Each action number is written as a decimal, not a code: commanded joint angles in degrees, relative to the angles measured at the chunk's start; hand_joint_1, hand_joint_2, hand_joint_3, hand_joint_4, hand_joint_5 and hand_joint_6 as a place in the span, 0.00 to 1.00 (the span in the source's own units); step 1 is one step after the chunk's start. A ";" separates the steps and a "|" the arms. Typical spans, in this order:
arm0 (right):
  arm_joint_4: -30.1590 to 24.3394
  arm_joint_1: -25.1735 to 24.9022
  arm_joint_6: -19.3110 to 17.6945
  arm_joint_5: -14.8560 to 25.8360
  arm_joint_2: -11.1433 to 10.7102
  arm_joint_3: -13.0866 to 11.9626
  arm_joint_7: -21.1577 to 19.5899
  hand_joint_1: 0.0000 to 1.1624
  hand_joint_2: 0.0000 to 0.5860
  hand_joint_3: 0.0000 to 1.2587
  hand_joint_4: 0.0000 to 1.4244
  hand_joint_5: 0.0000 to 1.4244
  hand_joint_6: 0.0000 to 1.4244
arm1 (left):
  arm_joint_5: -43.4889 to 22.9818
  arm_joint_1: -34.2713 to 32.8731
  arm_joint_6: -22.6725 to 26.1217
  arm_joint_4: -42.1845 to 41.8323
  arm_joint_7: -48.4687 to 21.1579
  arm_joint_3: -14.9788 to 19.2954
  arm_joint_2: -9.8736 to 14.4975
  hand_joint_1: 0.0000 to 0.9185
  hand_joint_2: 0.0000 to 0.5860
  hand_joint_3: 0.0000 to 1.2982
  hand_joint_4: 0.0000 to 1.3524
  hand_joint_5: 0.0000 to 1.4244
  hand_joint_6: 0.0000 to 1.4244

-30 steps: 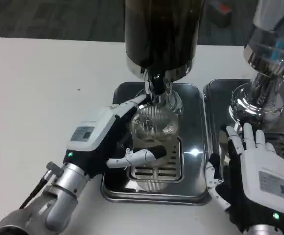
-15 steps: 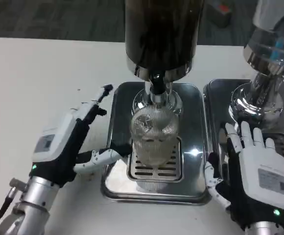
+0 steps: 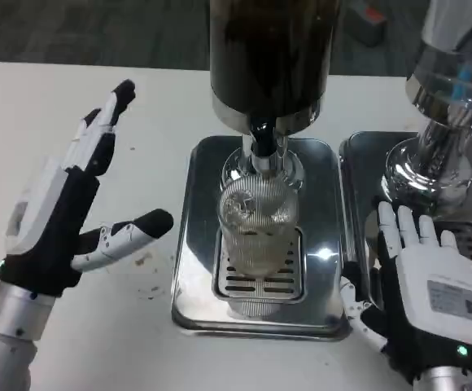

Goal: Grasp the cup under the faucet to collect the drink, then remove the cup.

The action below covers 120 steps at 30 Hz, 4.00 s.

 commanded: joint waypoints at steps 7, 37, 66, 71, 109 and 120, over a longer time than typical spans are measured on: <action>-0.67 -0.07 0.40 -0.47 0.24 0.03 0.12 0.25 0.88 0.00 0.00 0.00 0.00 | -17.85 -1.51 -2.65 -11.38 -18.69 1.32 -0.51 0.00 0.16 0.02 0.00 0.08 0.00; -0.16 0.24 3.18 -1.41 4.29 0.36 -2.69 0.25 0.89 0.00 0.00 0.00 0.00 | -26.49 -9.35 -0.92 -6.04 -46.45 -0.42 -14.05 0.00 0.18 0.07 0.04 0.11 0.01; -0.06 0.10 2.95 -0.07 4.52 -0.08 -2.22 0.26 0.89 0.00 0.00 0.00 0.00 | -17.93 -7.81 -5.54 -10.04 -48.13 -1.03 -12.42 0.00 0.20 0.14 0.09 0.17 0.10; 0.00 0.02 2.84 0.21 4.48 -0.13 -2.15 0.26 0.89 0.00 0.00 0.00 0.00 | -15.43 -7.65 -5.38 -10.59 -46.37 -1.45 -11.88 0.00 0.20 0.15 0.10 0.18 0.10; 12.16 -6.35 -25.95 48.61 3.12 -11.98 9.56 0.61 0.27 0.00 0.00 0.00 0.02 | -16.08 -8.56 -3.22 -8.80 -44.21 -2.85 -11.45 0.00 0.20 0.14 0.10 0.18 0.12; 15.24 -9.32 -27.02 48.46 2.92 -11.64 10.40 0.62 0.28 0.00 0.00 0.00 0.01 | -15.04 -8.60 -3.46 -8.19 -43.56 -2.50 -11.21 0.00 0.21 0.15 0.10 0.18 0.11</action>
